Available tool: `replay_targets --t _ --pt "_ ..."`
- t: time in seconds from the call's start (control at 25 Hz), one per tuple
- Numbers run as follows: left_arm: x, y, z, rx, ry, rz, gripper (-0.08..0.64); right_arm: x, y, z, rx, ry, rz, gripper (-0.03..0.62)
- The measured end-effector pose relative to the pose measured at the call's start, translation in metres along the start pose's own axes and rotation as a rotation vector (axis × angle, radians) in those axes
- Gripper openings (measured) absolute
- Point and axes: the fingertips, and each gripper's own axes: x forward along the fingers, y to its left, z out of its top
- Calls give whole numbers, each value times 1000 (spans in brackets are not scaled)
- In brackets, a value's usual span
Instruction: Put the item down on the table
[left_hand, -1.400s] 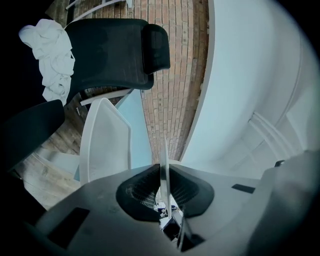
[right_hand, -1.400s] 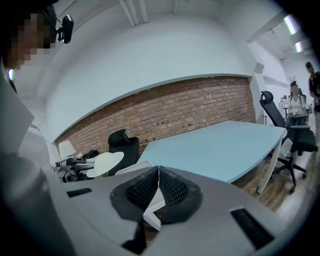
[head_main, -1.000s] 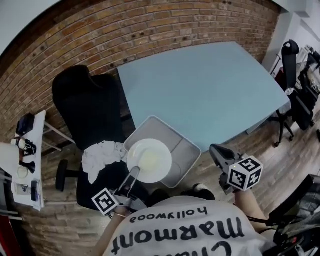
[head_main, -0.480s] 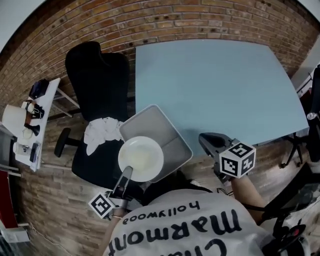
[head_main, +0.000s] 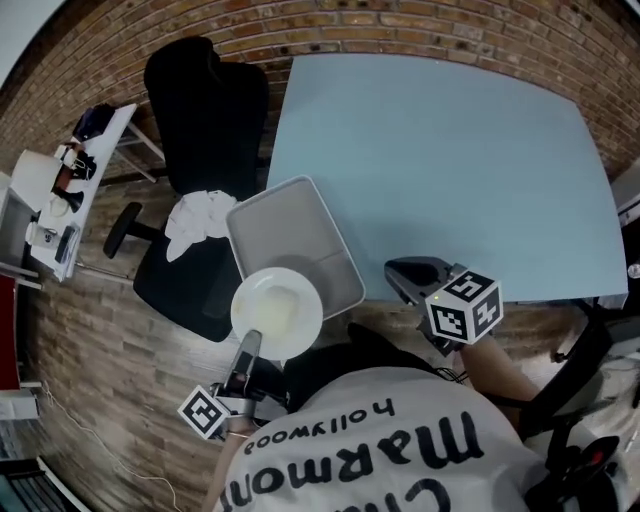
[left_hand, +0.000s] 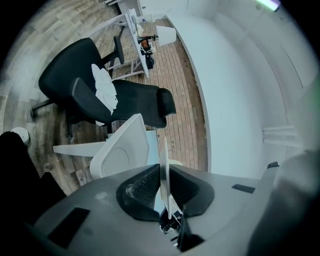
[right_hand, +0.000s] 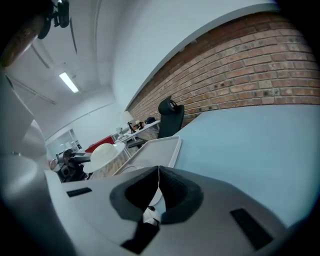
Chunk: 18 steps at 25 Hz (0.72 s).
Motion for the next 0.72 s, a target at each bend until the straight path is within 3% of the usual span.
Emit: replay_targets --t 0.2,0.44,0.72 --pt "-13 9 -20 -4 -48 45 32 12 -2 -13 -9 56 70 11" --pt "4 13 -37 55 15 75 32 33 -3 -23 -11 98 134 11" --pt "27 29 -58 23 16 98 32 49 -12 -31 11 103 172 11"
